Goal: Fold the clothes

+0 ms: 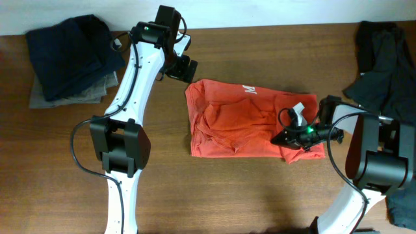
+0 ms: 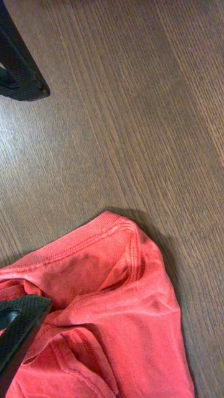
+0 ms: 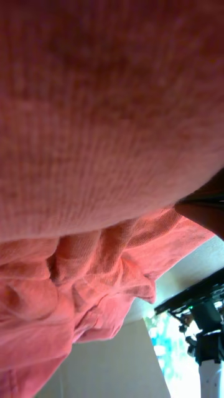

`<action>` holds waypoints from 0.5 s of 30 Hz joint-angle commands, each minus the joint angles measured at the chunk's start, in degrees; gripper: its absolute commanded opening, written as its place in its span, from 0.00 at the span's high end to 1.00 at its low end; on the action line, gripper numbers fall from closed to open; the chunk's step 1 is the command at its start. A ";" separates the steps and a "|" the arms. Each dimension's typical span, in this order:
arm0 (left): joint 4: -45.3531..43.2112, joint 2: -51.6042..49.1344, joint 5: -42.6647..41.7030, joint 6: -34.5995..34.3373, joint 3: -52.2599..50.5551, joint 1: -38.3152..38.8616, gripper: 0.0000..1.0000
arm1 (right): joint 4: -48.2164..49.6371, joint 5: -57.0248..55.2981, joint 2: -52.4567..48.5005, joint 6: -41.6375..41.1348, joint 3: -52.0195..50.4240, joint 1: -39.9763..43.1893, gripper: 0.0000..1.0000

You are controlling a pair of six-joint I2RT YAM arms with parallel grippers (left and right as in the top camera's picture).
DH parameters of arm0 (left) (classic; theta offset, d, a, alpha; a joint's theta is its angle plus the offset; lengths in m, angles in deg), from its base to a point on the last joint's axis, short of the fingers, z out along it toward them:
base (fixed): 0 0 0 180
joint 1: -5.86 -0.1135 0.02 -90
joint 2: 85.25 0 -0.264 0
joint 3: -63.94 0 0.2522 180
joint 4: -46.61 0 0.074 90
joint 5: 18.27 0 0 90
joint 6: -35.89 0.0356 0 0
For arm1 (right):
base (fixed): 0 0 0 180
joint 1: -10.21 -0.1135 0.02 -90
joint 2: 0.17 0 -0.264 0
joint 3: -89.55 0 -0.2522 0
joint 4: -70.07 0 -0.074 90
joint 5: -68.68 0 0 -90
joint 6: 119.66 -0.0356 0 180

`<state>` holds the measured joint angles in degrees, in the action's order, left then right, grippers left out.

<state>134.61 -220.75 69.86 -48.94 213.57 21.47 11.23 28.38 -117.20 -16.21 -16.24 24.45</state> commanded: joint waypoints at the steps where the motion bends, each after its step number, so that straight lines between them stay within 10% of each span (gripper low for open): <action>1: -0.07 2.12 0.20 0.94 1.05 -0.42 0.01 | -0.22 -2.51 -0.55 0.28 -1.11 -0.28 0.96; 15: 0.17 2.12 0.20 0.94 1.05 -0.42 0.01 | -18.47 -4.28 8.50 7.30 9.29 -0.28 0.96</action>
<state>134.70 -220.75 69.86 -48.94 213.57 21.47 -7.07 27.55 -109.92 -10.13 -7.21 24.43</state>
